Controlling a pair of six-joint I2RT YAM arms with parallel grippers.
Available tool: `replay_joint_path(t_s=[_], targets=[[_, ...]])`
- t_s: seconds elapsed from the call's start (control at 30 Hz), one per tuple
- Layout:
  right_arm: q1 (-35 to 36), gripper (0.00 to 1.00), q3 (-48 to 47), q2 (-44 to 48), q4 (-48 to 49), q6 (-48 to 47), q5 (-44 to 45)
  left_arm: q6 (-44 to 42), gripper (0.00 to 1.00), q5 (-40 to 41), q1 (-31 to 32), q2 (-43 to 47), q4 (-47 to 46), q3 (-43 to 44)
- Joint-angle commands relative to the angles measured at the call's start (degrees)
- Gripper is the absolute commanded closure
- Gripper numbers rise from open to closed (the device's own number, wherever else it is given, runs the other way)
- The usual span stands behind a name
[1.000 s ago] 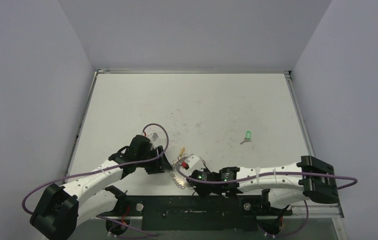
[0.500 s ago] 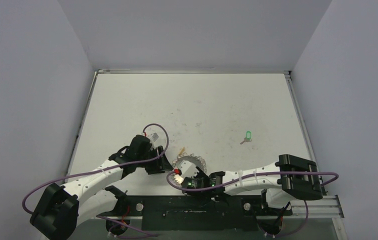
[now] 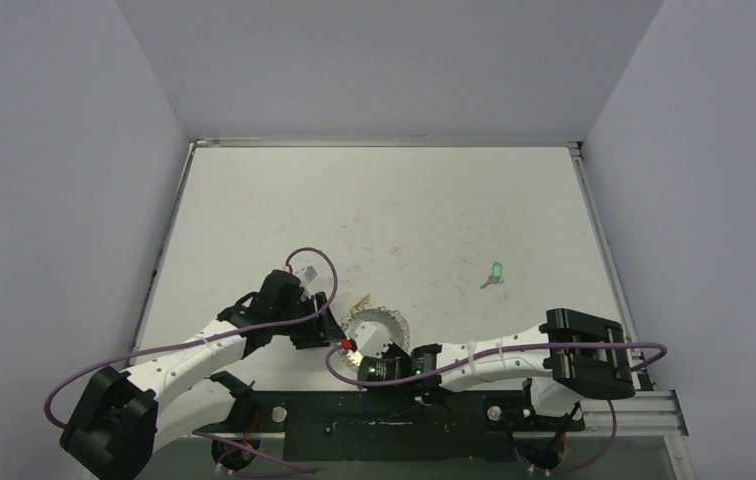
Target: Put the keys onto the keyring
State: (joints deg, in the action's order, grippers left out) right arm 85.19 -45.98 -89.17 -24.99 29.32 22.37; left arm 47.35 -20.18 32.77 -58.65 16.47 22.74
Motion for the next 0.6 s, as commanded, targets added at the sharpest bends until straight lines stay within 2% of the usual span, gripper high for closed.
replay_joint_path(t_s=[0.0, 0.17, 0.2, 0.27, 0.3, 0.33, 0.4, 0.53, 0.57], targets=[[0.21, 1.0, -1.75, 2.51, -2.03, 0.24, 4.21, -0.07, 0.52, -0.65, -0.43, 0.69, -1.97, -0.37], [-0.47, 1.0, -0.26, 7.82, -1.53, -0.09, 3.08, -0.65, 0.52, -0.47, -0.43, 0.81, -1.98, -0.16], [-0.98, 0.93, 0.41, 9.27, -1.21, 0.19, 2.51, -0.76, 0.52, -0.39, -0.43, 0.76, -1.99, -0.03], [-2.33, 0.71, 1.63, 11.51, -0.45, 0.87, 0.85, -0.93, 0.52, -0.34, -0.44, 0.68, -1.72, 0.26], [-3.25, 0.63, 2.2, 12.56, -0.07, 1.29, -0.34, -1.02, 0.52, -0.38, -0.48, 0.53, -1.63, 0.47], [-4.31, 0.6, 2.81, 13.64, 0.35, 1.72, -1.68, -1.08, 0.52, -0.46, -0.43, 0.49, -1.47, 0.65], [-6.59, 0.58, 3.96, 15.78, 1.76, 2.51, -5.45, -1.17, 0.52, -1.0, -0.43, 0.23, -1.52, 1.05], [-9.28, 0.6, 6.47, 19.28, 5.94, 5.78, -10.85, -0.71, 0.65, -4.6, -0.27, -0.03, -4.78, 1.25], [-9.59, 0.64, 7.03, 19.71, 6.97, 6.87, -11.82, -0.13, 0.66, -5.47, 0.01, -0.13, -5.8, 1.32]])
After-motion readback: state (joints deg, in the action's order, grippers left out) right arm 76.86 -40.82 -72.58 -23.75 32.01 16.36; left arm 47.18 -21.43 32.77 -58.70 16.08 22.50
